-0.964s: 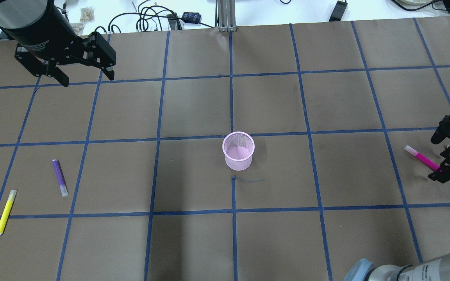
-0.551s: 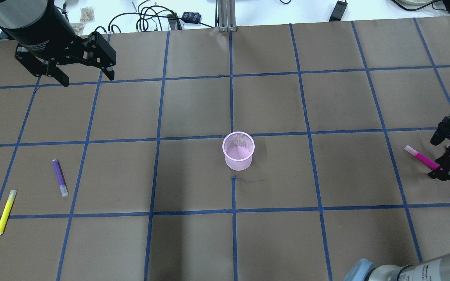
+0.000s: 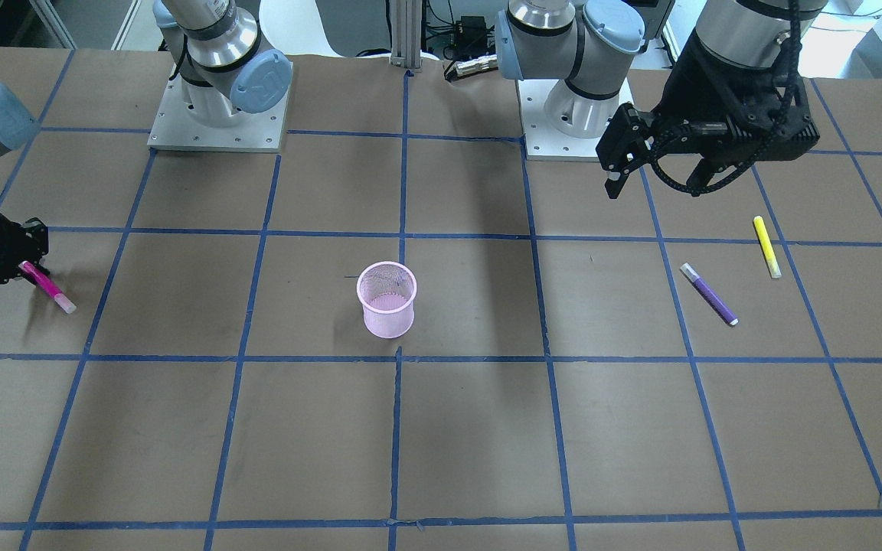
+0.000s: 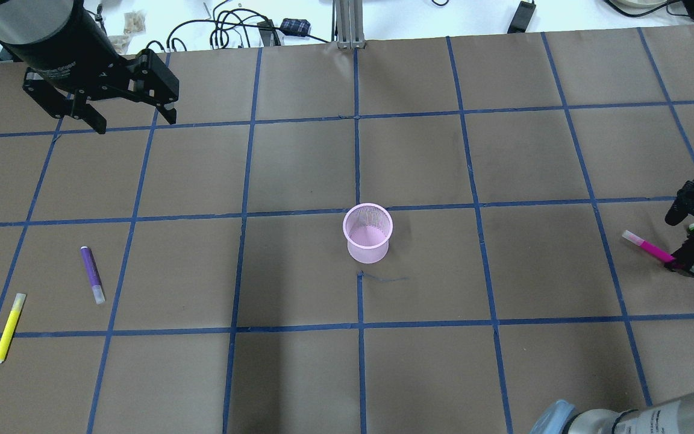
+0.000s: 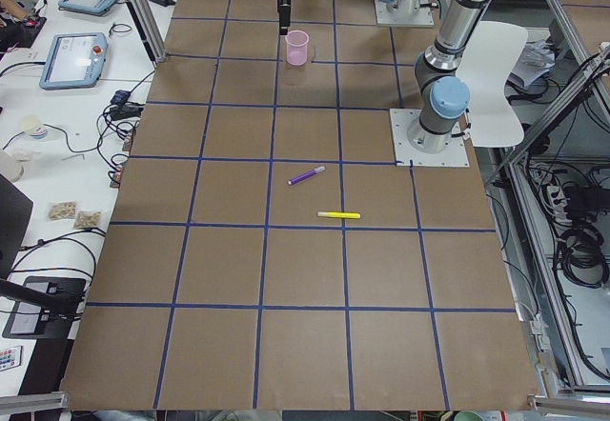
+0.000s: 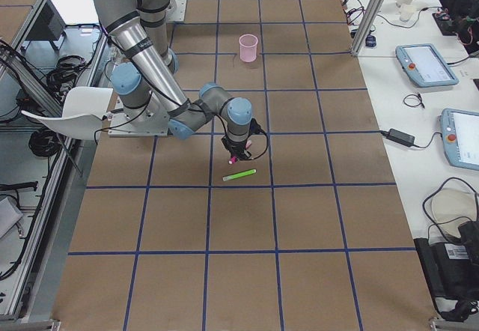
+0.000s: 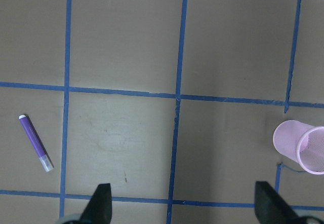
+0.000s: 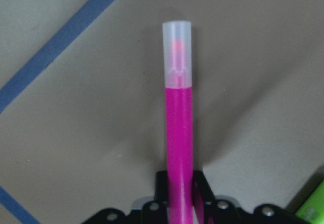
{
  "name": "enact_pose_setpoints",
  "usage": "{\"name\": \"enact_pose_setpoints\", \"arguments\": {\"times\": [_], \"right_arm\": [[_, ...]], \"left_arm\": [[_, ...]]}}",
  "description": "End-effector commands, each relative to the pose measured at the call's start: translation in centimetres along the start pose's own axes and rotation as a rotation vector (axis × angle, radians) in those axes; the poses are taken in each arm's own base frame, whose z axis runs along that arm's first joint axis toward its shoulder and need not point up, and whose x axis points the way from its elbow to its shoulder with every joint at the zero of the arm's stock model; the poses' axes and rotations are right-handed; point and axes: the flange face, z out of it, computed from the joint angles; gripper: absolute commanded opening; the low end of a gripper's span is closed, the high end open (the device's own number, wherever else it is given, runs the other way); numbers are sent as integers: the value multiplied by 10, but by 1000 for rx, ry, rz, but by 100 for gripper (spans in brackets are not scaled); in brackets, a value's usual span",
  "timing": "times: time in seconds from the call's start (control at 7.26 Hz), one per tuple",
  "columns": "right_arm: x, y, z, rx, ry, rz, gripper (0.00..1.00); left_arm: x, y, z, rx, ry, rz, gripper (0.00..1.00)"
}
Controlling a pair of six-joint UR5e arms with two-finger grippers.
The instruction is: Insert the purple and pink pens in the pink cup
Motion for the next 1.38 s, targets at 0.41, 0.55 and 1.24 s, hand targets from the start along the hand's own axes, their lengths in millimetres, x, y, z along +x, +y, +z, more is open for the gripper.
{"name": "enact_pose_setpoints", "arguments": {"times": [0.41, 0.55, 1.24], "right_arm": [[4, -62, -92, -74, 21, 94, 0], [7, -97, -122, -90, 25, 120, 0], [-131, -303, -198, -210, 52, 339, 0]], "left_arm": [[0, 0, 0, 0, 1, 0, 100], [0, 0, 0, 0, 1, -1, 100], [0, 0, 2, -3, -7, 8, 100]]}}
